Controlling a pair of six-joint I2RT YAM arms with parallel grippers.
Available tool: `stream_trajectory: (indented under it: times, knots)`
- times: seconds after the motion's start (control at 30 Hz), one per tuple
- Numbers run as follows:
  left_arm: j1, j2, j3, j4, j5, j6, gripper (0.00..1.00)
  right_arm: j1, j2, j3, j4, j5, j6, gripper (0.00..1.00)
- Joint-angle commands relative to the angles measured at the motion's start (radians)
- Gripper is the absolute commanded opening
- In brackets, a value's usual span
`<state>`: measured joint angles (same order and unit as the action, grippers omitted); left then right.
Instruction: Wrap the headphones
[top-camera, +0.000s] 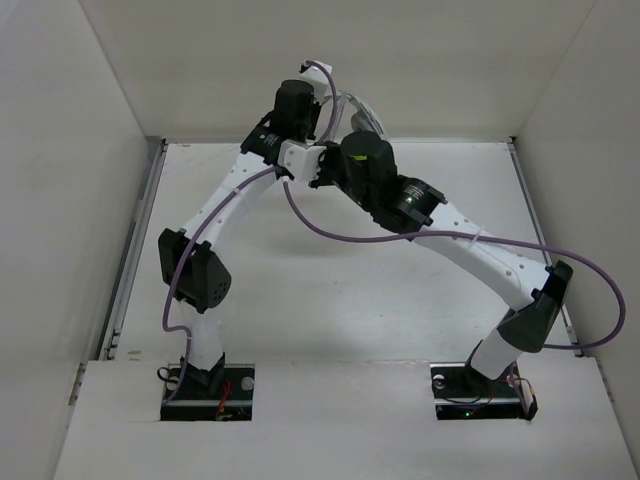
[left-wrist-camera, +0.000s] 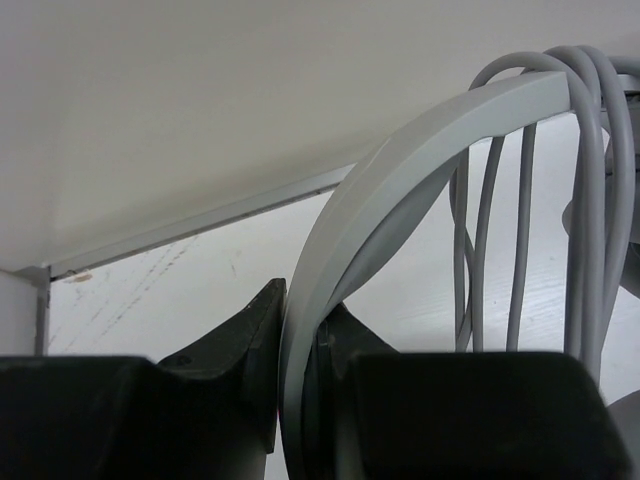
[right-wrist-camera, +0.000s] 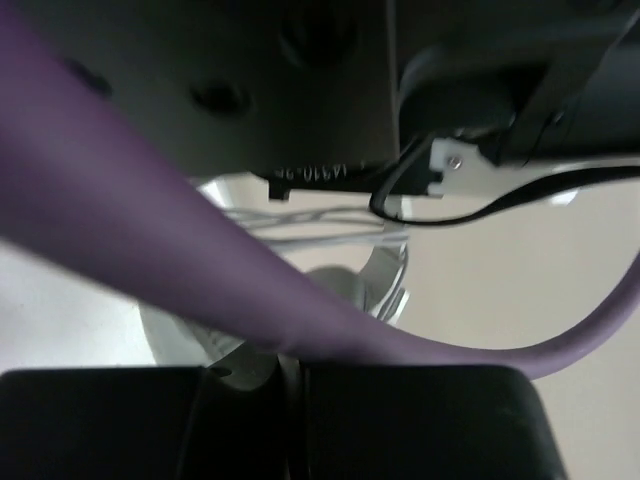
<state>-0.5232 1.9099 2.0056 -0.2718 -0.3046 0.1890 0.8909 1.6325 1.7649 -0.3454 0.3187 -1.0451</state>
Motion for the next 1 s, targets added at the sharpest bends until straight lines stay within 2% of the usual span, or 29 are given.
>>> stream_trajectory:
  times: [0.0, 0.3, 0.47, 0.7, 0.97]
  knots:
    - [-0.004, -0.086, 0.084, 0.025, 0.084, -0.128, 0.01, 0.036, -0.037, 0.001, 0.126, 0.022, -0.053, 0.0]
    - [0.035, -0.089, 0.13, -0.061, 0.263, -0.285, 0.01, 0.059, -0.054, 0.001, 0.132, 0.0, -0.024, 0.0]
    - [0.048, -0.091, 0.148, -0.079, 0.317, -0.33, 0.0, 0.064, -0.056, 0.002, 0.129, -0.007, -0.01, 0.0]
    - [0.067, -0.098, 0.15, -0.096, 0.433, -0.404, 0.0, 0.064, -0.051, 0.068, 0.063, -0.073, 0.123, 0.0]
    - [0.064, -0.103, 0.162, -0.096, 0.493, -0.445, 0.0, 0.072, -0.036, 0.053, 0.049, -0.115, 0.187, 0.0]
